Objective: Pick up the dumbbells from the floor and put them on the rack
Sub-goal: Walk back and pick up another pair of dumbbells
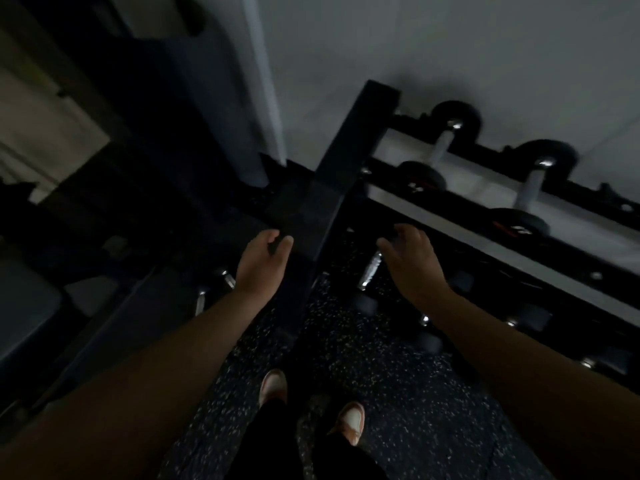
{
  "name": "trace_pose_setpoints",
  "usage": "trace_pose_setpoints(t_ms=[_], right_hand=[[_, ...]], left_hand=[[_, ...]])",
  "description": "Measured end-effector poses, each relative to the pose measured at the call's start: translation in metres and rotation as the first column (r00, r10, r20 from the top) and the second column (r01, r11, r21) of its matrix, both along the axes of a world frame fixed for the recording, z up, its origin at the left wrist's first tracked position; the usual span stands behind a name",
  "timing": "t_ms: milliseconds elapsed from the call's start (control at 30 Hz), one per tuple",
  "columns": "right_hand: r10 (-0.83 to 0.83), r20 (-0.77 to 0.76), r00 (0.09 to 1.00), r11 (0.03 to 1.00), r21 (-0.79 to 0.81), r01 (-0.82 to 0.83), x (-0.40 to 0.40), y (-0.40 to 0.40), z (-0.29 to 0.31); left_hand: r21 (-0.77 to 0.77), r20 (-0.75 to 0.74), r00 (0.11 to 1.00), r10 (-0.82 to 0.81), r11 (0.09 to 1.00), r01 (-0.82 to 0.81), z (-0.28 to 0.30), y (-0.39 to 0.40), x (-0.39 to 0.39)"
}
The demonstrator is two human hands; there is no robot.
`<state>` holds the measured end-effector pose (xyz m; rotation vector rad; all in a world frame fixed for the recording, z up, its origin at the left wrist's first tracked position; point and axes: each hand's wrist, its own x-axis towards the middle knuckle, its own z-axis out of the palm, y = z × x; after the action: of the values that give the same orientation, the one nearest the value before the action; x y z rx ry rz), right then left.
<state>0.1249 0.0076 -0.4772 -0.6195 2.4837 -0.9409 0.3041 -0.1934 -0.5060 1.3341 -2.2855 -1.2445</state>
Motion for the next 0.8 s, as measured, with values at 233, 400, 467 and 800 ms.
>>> trace_pose_setpoints(t_ms=[233,400,467,800], right_hand=[[0.273,0.126,0.954,0.955,0.083,-0.284,0.121,-0.083,-0.067],[0.366,0.247,0.897,0.896,0.167,-0.411,0.206,-0.154,-0.147],[0.371,0.270,0.888,0.881,0.199,-0.428,0.236,-0.181,-0.183],[0.323,0.362,0.874,0.872,0.244,-0.424,0.297,-0.289,-0.409]], left_hand=[[0.036,0.169,0.956,0.242,0.967,-0.251,-0.058,-0.039,0.164],[0.116,0.333,0.912,0.239,0.950,-0.291,-0.146,-0.081,0.267],[0.131,0.381,0.898,0.220,0.949,-0.288,-0.183,-0.106,0.291],[0.210,0.412,0.889,0.198,0.929,-0.304,-0.404,-0.229,0.301]])
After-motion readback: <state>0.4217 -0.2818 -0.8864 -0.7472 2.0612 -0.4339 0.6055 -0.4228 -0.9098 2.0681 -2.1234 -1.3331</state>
